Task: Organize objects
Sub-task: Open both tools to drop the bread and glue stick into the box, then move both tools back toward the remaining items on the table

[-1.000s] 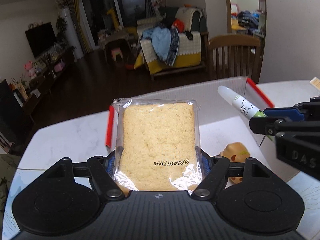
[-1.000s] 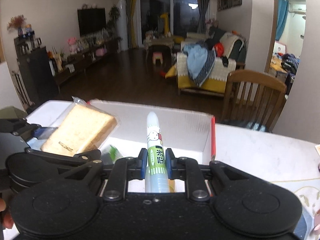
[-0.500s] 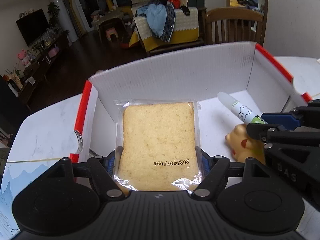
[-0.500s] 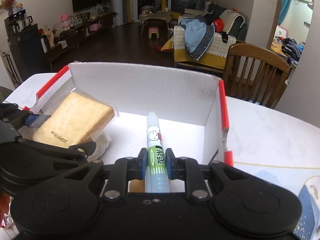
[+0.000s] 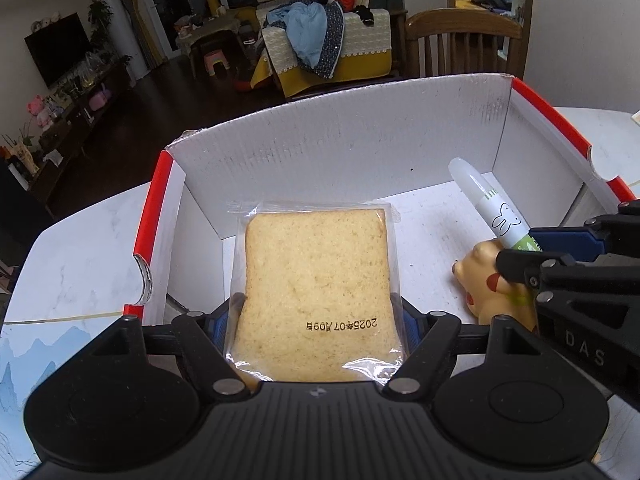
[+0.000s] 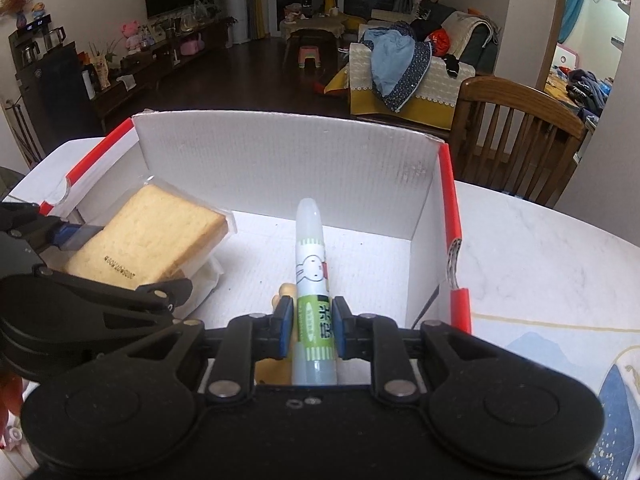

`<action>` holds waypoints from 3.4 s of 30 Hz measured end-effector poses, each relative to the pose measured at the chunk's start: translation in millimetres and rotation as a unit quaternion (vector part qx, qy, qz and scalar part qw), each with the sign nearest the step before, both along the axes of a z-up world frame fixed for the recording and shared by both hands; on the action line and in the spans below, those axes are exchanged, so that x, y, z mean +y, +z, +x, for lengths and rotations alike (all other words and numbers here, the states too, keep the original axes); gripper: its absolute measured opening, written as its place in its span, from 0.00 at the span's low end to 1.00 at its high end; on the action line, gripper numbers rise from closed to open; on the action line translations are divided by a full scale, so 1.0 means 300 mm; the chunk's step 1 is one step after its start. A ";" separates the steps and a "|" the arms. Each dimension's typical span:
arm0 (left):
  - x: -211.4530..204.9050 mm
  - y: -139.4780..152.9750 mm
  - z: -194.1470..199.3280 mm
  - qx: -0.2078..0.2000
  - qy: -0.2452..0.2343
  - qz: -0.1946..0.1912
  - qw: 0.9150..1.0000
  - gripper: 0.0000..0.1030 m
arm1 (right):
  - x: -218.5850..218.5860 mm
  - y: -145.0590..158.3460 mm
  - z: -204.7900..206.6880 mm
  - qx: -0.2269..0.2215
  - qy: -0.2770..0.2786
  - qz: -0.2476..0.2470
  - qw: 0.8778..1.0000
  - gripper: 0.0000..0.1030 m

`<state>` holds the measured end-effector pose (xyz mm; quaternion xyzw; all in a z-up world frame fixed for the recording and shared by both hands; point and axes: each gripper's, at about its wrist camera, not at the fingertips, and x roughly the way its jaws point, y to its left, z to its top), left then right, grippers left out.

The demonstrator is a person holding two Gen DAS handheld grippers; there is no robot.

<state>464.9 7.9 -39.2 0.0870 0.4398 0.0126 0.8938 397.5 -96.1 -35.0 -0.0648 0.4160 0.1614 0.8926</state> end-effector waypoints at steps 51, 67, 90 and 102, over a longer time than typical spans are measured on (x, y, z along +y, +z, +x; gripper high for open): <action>0.041 0.339 -0.569 -0.136 -0.001 -0.058 0.989 0.98 | -0.156 0.306 -0.450 -0.105 0.043 0.078 0.990 0.74; 0.097 0.286 -0.837 -0.152 -0.002 -0.080 0.985 0.99 | -0.151 0.254 -0.671 -0.115 0.067 0.087 0.987 0.85; 0.237 0.065 -0.969 -0.158 0.022 -0.109 0.981 1.00 | -0.181 0.053 -0.739 -0.058 0.037 0.073 0.995 0.96; 0.279 -0.042 -0.904 -0.118 0.025 -0.090 0.989 1.00 | -0.186 -0.048 -0.641 -0.020 -0.013 0.069 0.997 0.93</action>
